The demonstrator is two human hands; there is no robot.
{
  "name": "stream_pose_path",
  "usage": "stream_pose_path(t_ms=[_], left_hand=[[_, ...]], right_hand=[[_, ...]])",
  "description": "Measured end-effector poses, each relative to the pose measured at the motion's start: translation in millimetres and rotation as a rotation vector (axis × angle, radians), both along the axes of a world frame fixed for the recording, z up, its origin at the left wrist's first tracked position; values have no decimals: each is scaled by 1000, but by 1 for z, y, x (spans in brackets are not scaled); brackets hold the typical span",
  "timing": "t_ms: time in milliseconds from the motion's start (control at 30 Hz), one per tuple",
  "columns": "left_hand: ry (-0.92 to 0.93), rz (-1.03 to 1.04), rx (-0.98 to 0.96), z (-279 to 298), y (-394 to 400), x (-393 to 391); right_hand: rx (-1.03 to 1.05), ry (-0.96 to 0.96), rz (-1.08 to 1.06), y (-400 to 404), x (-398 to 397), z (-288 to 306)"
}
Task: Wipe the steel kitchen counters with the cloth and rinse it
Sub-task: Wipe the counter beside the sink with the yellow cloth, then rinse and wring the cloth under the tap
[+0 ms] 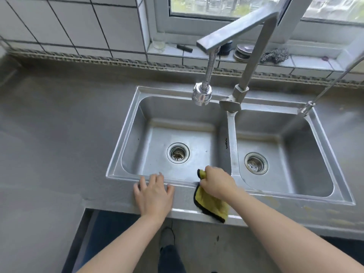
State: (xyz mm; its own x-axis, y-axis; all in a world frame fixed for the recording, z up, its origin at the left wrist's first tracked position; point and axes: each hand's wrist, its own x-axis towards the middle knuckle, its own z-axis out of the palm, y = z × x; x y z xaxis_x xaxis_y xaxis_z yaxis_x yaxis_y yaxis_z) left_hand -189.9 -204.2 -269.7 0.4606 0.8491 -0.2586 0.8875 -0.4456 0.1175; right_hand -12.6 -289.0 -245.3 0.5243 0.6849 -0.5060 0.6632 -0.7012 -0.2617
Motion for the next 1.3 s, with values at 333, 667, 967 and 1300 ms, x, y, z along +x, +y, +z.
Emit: stream_pose_path(t_ms=[333,667,967,1300], left_hand=[[-628,114,-921,49,109,55],[-639,67,-976,53,128,104],[-874,529,-1074,39,135,135],[-932,640,-1115,39,138,168]], right_hand=[[194,321,-226,80,29,58],[438,466,-529,91,70,63],[389,4,-790,70,177,78],[299,-174,-428,86,180,63]])
